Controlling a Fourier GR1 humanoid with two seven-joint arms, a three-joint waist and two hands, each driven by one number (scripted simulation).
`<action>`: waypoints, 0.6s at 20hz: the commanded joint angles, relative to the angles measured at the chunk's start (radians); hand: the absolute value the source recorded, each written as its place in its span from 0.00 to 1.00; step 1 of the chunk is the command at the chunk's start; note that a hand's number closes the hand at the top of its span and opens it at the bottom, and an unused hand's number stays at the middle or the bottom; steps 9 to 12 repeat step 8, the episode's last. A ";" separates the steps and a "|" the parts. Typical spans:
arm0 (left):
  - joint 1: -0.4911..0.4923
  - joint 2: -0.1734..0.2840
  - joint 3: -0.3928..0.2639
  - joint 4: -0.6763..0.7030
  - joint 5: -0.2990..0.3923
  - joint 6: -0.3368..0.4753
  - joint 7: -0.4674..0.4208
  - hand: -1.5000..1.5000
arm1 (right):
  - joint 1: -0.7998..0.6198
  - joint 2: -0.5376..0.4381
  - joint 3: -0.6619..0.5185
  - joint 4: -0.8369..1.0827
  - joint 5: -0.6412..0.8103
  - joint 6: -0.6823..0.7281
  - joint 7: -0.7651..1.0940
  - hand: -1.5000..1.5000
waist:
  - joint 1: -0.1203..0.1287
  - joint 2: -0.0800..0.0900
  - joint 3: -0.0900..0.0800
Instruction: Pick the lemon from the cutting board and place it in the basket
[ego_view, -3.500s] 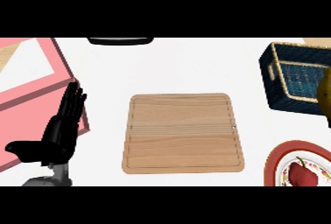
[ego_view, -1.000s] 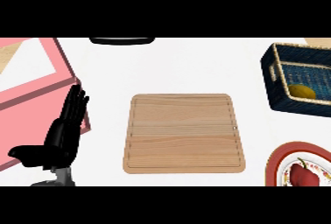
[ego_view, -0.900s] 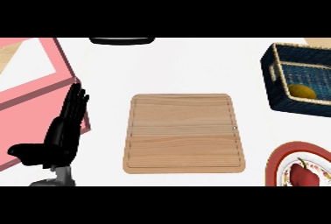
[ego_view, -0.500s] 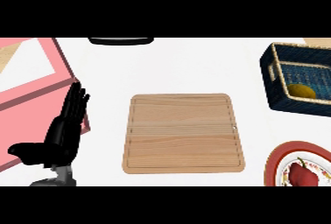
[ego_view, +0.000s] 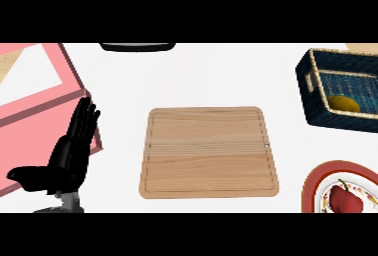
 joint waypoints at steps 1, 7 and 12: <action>0.040 -0.032 -0.023 0.036 -0.024 0.006 -0.076 0.50 | -0.004 -0.093 -0.083 0.078 -0.088 0.082 -0.010 0.00 | 0.003 0.002 0.000; 0.026 -0.013 0.002 0.006 0.002 -0.013 -0.037 0.50 | 0.042 -0.213 -0.163 0.238 -0.193 0.261 -0.164 0.00 | 0.005 0.002 0.000; 0.035 -0.016 -0.011 -0.024 -0.011 -0.003 -0.022 0.50 | 0.028 -0.250 -0.167 0.275 -0.204 0.288 -0.159 0.00 | 0.008 0.002 0.001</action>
